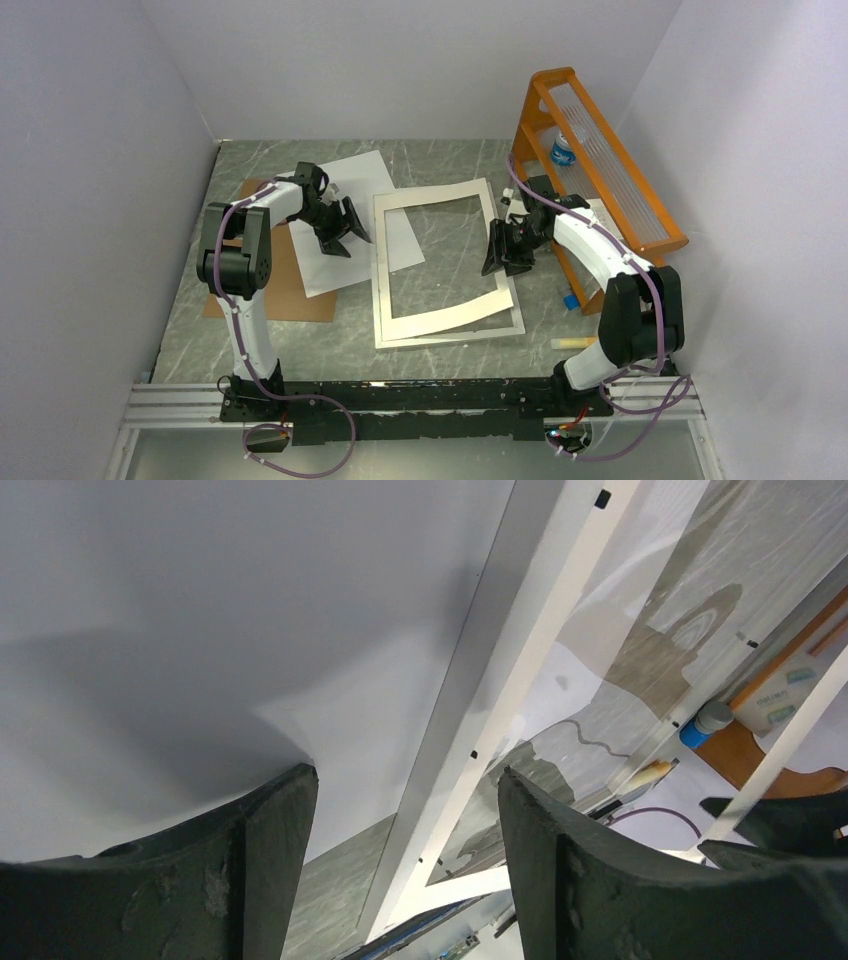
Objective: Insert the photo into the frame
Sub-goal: Place the photo frame item in the photo frame.
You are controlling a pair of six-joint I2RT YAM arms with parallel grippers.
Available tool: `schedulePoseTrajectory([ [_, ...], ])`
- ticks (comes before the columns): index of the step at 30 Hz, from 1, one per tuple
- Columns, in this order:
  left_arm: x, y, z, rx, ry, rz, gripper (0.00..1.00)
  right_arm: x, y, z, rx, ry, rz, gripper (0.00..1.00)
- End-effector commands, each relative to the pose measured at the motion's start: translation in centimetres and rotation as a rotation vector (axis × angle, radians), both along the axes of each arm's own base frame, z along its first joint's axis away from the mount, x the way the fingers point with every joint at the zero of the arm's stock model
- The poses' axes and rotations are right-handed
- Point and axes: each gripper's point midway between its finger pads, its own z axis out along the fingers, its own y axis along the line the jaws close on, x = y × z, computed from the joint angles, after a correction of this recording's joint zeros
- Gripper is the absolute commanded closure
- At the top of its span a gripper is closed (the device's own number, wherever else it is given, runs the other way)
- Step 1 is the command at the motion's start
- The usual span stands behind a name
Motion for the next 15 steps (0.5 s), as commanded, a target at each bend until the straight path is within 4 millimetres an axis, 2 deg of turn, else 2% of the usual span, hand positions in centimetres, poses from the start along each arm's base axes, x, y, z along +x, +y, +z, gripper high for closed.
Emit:
schedulePoseTrajectory([
  [1,0.2,-0.1,0.9,0.015,-0.012,0.001,0.28,1.4,-1.3,1.0,-0.089,-0.067,-0.037,0.33],
  [2,0.2,0.0,1.1,0.02,-0.013,0.001,0.27,1.7,-1.8,1.1,-0.117,-0.083,-0.048,0.22],
  [4,0.2,0.2,1.5,0.03,-0.024,-0.002,0.27,2.1,-3.2,1.4,-0.196,-0.106,-0.086,0.1],
  [9,0.4,1.0,3.3,0.082,-0.06,-0.01,0.26,2.9,-7.4,1.9,-0.424,-0.141,-0.214,0.05],
  [11,0.6,1.7,4.2,0.125,-0.084,-0.008,0.25,3.4,-7.3,2.7,-0.412,-0.18,-0.232,0.05],
  [15,1.3,3.5,6.4,0.212,-0.141,0.0,0.23,4.9,-4.8,4.8,-0.283,-0.263,-0.255,0.11],
])
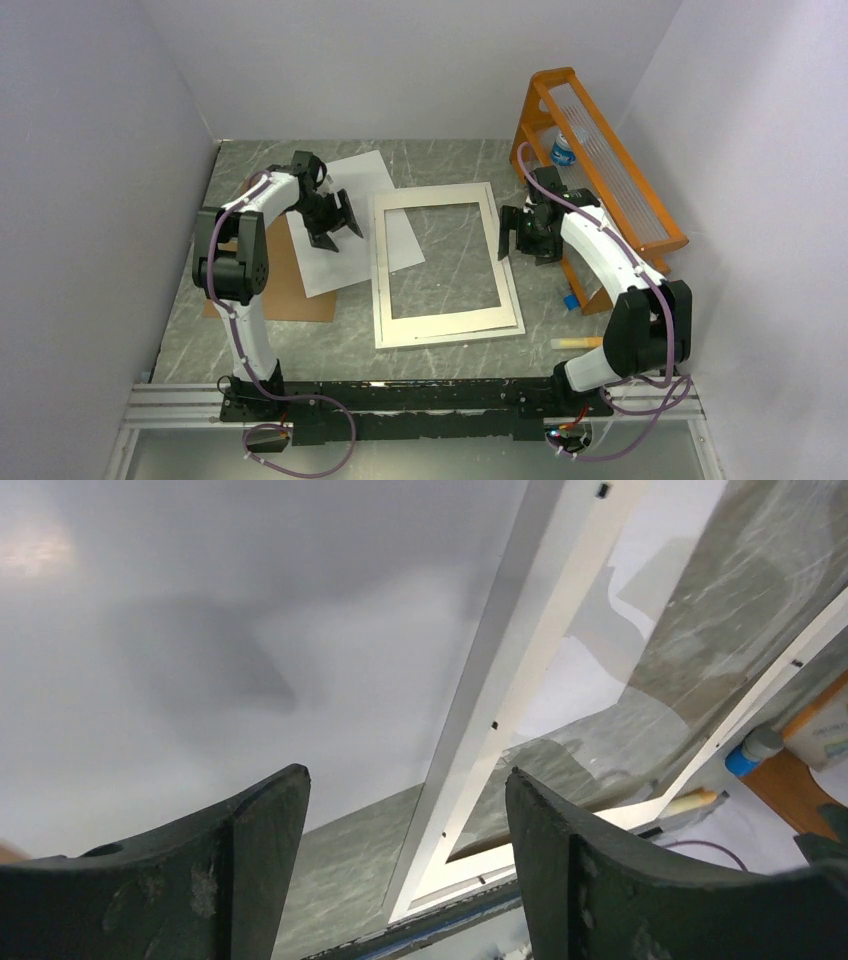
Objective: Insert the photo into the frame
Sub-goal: Place the photo frame item in the photo frame.
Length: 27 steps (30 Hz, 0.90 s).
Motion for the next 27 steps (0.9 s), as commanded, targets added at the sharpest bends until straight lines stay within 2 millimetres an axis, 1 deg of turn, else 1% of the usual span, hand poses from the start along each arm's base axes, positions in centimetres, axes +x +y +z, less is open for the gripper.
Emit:
schedulePoseTrajectory([
  [1,1.6,1.9,5.5,0.096,-0.151,-0.008,0.23,2.7,1.9,4.4,0.095,-0.173,-0.054,0.14],
  [3,1.7,1.5,6.4,0.06,-0.172,-0.025,0.23,2.7,2.8,4.5,0.15,-0.174,-0.091,0.23],
  [4,1.6,0.8,6.8,0.022,-0.18,-0.036,0.23,2.5,3.0,4.1,0.165,-0.164,-0.122,0.28],
  [6,1.1,-0.4,7.3,-0.061,-0.184,-0.052,0.24,1.2,3.0,3.1,0.179,-0.132,-0.166,0.36],
  [7,0.7,-0.9,7.3,-0.09,-0.175,-0.053,0.24,0.4,2.8,2.1,0.172,-0.101,-0.188,0.39],
  [9,-0.5,-1.5,6.8,-0.134,-0.148,-0.053,0.25,-1.6,2.2,0.9,0.157,-0.057,-0.217,0.44],
  [11,-1.7,-2.2,6.5,-0.179,-0.132,-0.062,0.26,-3.6,2.3,0.0,0.171,-0.02,-0.221,0.48],
  [12,-2.3,-2.5,6.4,-0.197,-0.128,-0.067,0.26,-4.5,2.6,-0.4,0.194,0.0,-0.214,0.51],
  [15,-4.3,-3.2,5.5,-0.228,-0.086,-0.082,0.26,-7.2,4.7,-1.4,0.267,0.063,-0.16,0.59],
  [17,-5.5,-3.5,4.8,-0.227,-0.063,-0.092,0.27,-8.7,6.0,-2.2,0.291,0.097,-0.126,0.62],
  [20,-7.1,-3.4,3.3,-0.19,-0.026,-0.102,0.28,-10.3,7.9,-3.5,0.323,0.138,-0.095,0.64],
  [24,-9.1,-3.3,1.8,-0.15,0.013,-0.102,0.29,-10.9,9.3,-4.8,0.319,0.146,-0.069,0.66],
  [27,-10.0,-3.4,1.0,-0.143,0.033,-0.101,0.29,-11.1,9.4,-5.9,0.265,0.154,-0.045,0.67],
])
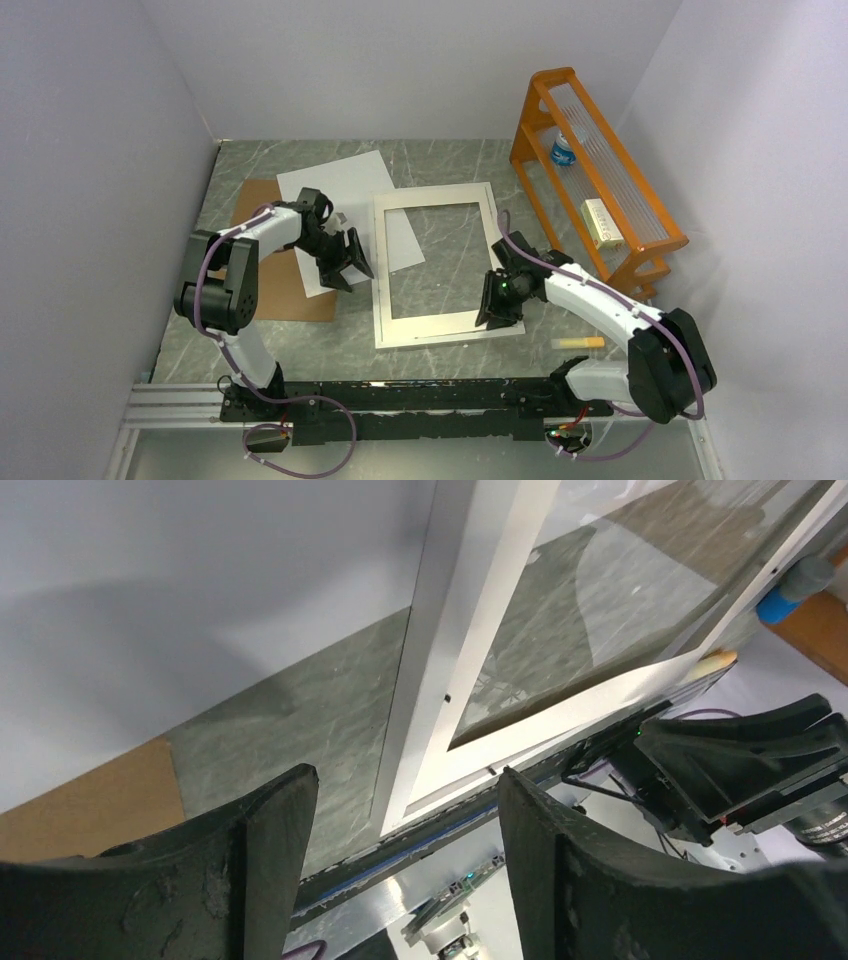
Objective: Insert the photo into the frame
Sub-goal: Place the photo frame item in the photo frame.
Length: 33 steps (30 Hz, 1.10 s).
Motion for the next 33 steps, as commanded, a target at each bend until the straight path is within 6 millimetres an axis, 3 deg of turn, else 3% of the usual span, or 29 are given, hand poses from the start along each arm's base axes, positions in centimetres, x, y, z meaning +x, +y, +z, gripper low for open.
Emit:
schedulePoseTrajectory([
  [1,-0.3,-0.4,0.4,0.002,-0.048,0.001,0.29,1.3,1.3,-0.7,-0.006,-0.045,0.004,0.67],
  [22,-1.7,-0.9,-1.0,0.027,-0.009,-0.036,0.28,2.8,2.3,-3.1,-0.07,-0.184,0.088,0.64],
  [28,-1.6,-1.0,-0.9,0.026,-0.021,-0.042,0.28,2.7,2.3,-2.5,-0.075,-0.2,0.092,0.63],
  [33,-0.4,-0.5,0.6,0.068,-0.09,-0.041,0.27,4.4,2.1,1.0,-0.083,-0.294,0.047,0.61],
])
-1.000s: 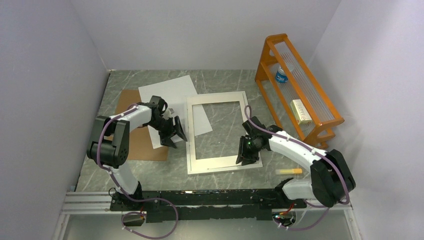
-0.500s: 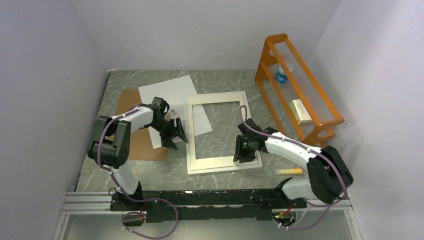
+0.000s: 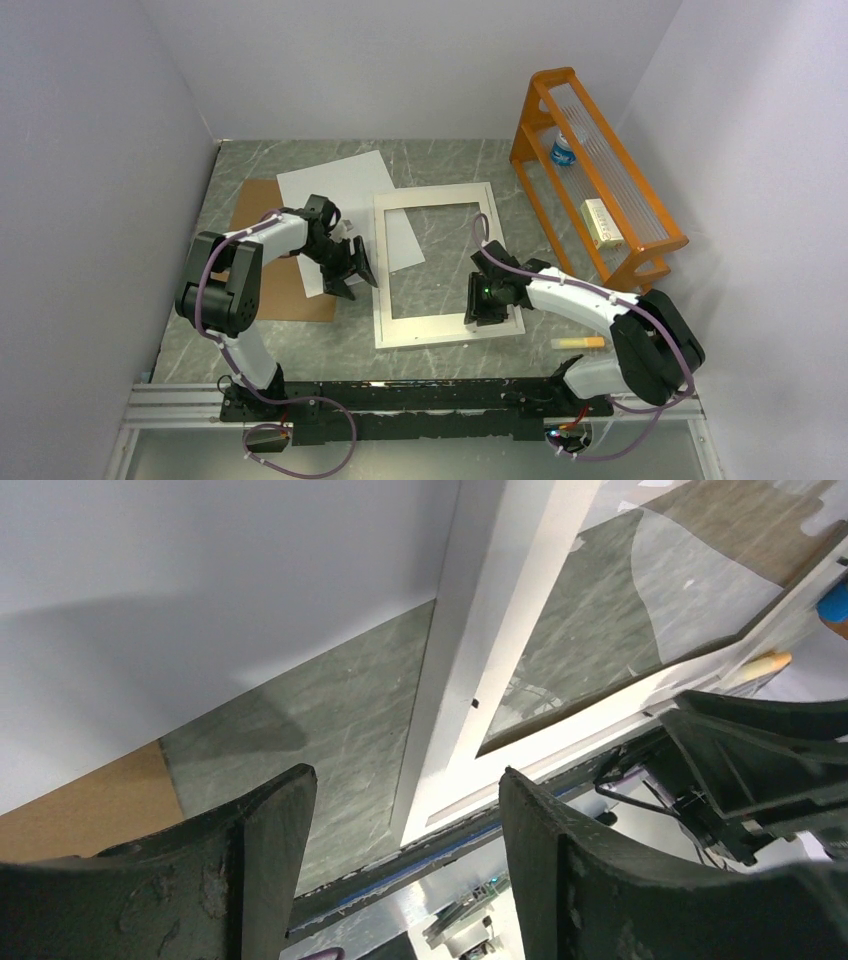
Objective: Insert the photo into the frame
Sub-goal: Place the photo frame item in the photo frame.
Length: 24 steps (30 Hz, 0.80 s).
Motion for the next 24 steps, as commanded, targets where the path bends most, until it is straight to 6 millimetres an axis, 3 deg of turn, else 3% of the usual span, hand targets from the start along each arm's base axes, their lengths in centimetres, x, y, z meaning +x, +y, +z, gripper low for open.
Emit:
schedulePoseTrajectory([
  [1,2.0,0.3,2.6,0.038,-0.116,0.001,0.27,3.3,0.2,5.1,0.005,-0.167,-0.047,0.6],
  [8,6.1,3.0,6.7,0.207,-0.283,0.028,0.23,9.0,1.4,11.5,0.02,-0.369,-0.145,0.53],
  [12,9.3,5.7,8.3,0.283,-0.329,0.101,0.21,12.6,4.9,14.2,0.083,-0.391,-0.148,0.51],
  [16,12.5,9.1,9.5,0.34,-0.384,0.2,0.06,16.8,8.4,16.3,0.112,-0.421,-0.133,0.5],
  [19,14.2,10.8,10.0,0.317,-0.422,0.249,0.06,19.9,8.9,16.7,0.052,-0.46,-0.162,0.49],
  [24,16.5,8.9,9.6,0.165,-0.446,0.229,0.06,25.1,8.4,15.4,0.012,-0.498,-0.164,0.43],
])
